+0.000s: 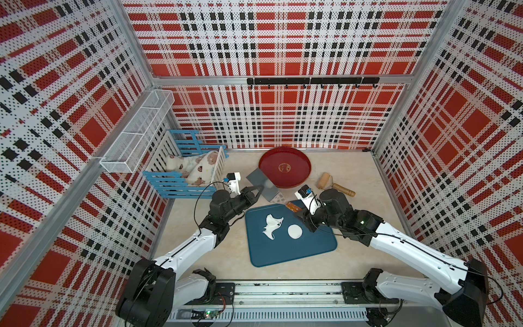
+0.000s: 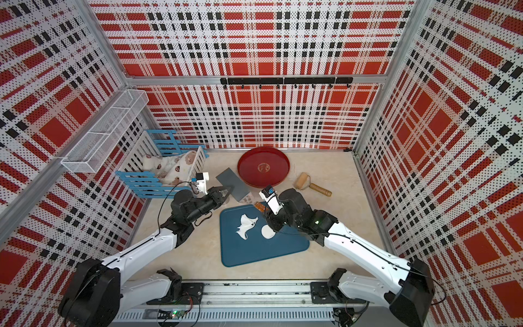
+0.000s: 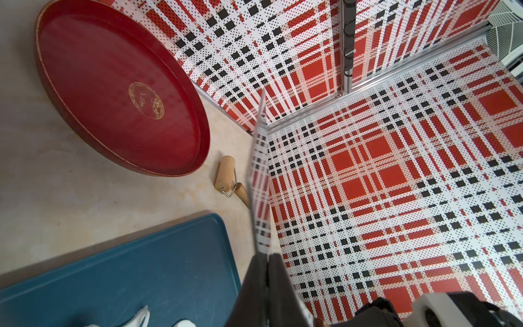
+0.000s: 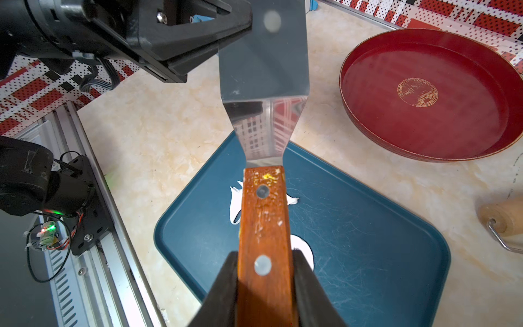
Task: Roll out the dumpling wrappers from the dough
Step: Pick up the spatula from the center of the board.
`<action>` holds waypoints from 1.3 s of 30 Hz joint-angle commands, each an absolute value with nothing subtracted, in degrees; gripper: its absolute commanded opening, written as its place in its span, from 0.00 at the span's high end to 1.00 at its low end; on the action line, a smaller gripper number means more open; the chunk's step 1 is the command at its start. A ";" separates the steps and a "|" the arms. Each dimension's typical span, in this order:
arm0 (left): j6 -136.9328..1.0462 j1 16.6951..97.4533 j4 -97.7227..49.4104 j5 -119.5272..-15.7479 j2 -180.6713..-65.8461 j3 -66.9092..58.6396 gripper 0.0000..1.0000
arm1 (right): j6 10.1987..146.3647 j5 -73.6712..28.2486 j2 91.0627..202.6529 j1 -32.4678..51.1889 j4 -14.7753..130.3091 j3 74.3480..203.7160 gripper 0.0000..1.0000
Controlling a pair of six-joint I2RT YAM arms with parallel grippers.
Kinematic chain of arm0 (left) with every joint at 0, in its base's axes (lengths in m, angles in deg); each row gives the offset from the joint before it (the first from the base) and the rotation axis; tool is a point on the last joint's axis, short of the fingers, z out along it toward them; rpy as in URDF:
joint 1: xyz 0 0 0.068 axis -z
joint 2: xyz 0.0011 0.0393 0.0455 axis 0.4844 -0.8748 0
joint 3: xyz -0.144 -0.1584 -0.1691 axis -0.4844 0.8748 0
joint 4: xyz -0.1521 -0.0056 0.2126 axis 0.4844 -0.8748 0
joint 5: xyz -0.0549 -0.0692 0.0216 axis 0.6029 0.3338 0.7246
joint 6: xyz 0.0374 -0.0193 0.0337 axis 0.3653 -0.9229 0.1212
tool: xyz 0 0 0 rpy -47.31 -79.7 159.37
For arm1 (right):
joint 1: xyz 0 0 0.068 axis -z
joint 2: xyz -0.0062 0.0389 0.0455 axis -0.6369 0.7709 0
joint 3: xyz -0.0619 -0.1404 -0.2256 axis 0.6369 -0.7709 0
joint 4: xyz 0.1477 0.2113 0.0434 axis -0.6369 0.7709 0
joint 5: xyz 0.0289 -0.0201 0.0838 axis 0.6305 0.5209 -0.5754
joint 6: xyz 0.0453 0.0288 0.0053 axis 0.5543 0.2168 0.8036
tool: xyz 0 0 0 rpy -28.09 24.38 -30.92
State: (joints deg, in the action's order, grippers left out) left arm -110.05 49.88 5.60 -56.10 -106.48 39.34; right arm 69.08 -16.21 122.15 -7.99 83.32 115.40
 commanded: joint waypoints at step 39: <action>-120.41 51.68 39.46 -92.70 -96.56 53.33 1.00 | 109.09 -22.43 119.40 3.59 60.81 116.31 0.08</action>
State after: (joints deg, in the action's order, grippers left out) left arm -118.58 51.04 30.95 -88.27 -95.49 53.83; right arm 105.58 -17.28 118.29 3.47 67.73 116.10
